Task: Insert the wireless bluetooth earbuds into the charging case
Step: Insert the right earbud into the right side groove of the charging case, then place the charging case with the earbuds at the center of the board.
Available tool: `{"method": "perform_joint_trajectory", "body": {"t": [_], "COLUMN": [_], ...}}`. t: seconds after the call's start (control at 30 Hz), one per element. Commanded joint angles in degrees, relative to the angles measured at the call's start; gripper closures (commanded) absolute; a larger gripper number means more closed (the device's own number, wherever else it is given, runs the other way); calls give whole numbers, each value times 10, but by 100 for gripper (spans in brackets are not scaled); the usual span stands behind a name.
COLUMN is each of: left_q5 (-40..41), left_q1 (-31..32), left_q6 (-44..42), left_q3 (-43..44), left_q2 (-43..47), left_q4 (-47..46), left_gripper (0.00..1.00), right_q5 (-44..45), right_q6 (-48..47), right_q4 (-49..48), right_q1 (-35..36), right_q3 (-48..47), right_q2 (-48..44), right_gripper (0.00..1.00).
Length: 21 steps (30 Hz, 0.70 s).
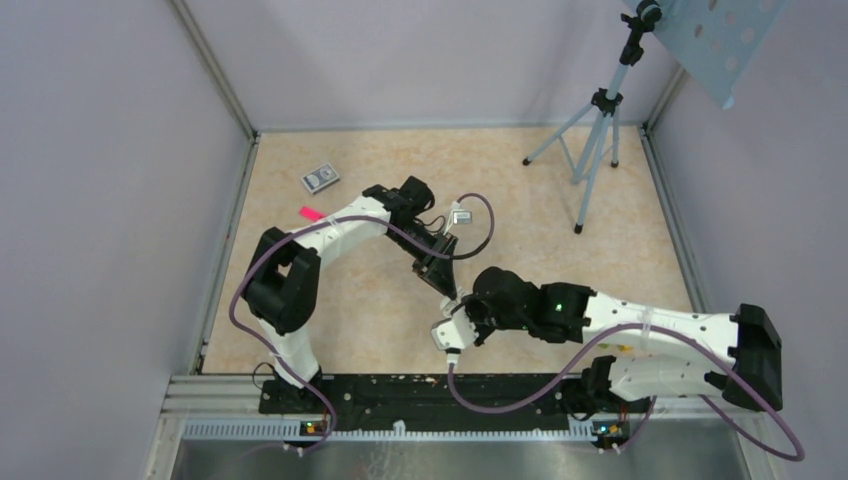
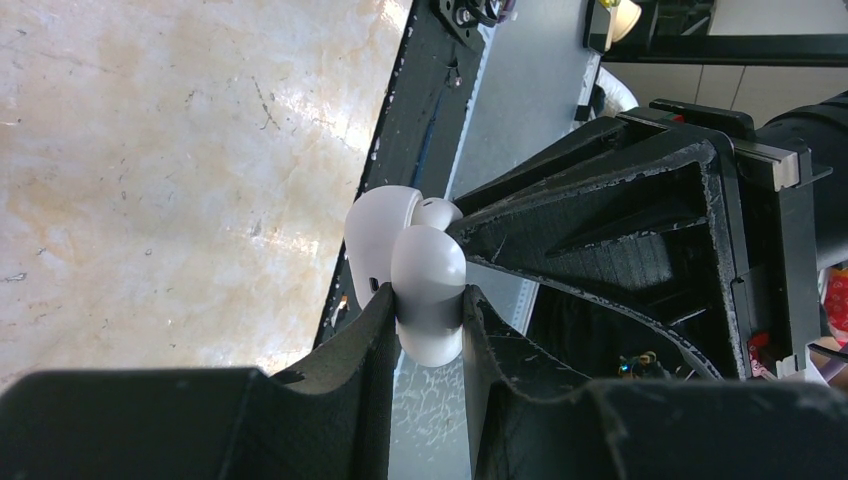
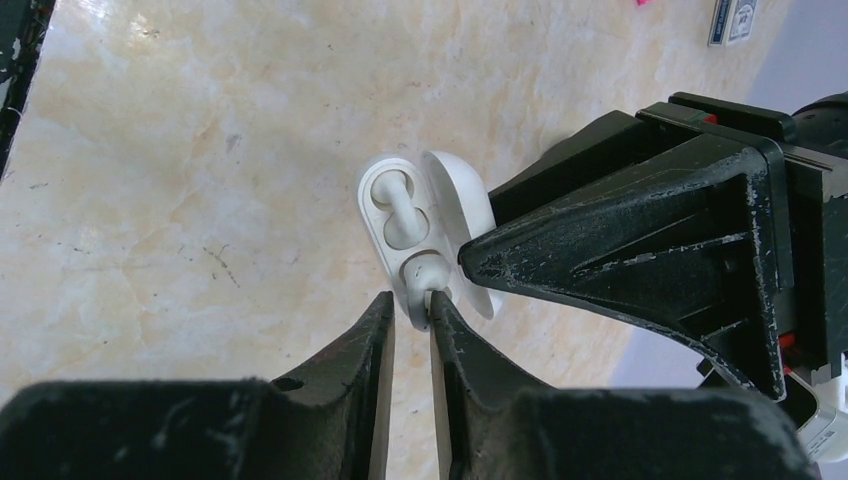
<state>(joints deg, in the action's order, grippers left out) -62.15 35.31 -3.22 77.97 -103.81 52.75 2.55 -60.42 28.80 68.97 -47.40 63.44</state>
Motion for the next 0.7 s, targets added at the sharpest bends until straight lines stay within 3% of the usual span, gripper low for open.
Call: {"method": "perform_joint_trajectory", "body": {"t": [0.0, 0.1, 0.43, 0.67], "left_q5": [-25, -24, -24, -23], "left_q1": [3, 2, 3, 4], "left_q6": [-12, -12, -10, -12], "left_q3": [10, 10, 10, 8], "left_q2": [3, 1, -3, -5], "left_q4": [6, 4, 2, -6], "left_gripper": [100, 100, 100, 100], "right_q5": [-1, 0, -2, 29], "right_q6": [11, 16, 55, 191], "right_q4": [-1, -4, -18, -66], "right_q1": [7, 7, 7, 7], "right_q3": [-25, -28, -38, -50], "right_q2": [-3, -9, -39, -101], "right_gripper": [80, 66, 64, 63]}}
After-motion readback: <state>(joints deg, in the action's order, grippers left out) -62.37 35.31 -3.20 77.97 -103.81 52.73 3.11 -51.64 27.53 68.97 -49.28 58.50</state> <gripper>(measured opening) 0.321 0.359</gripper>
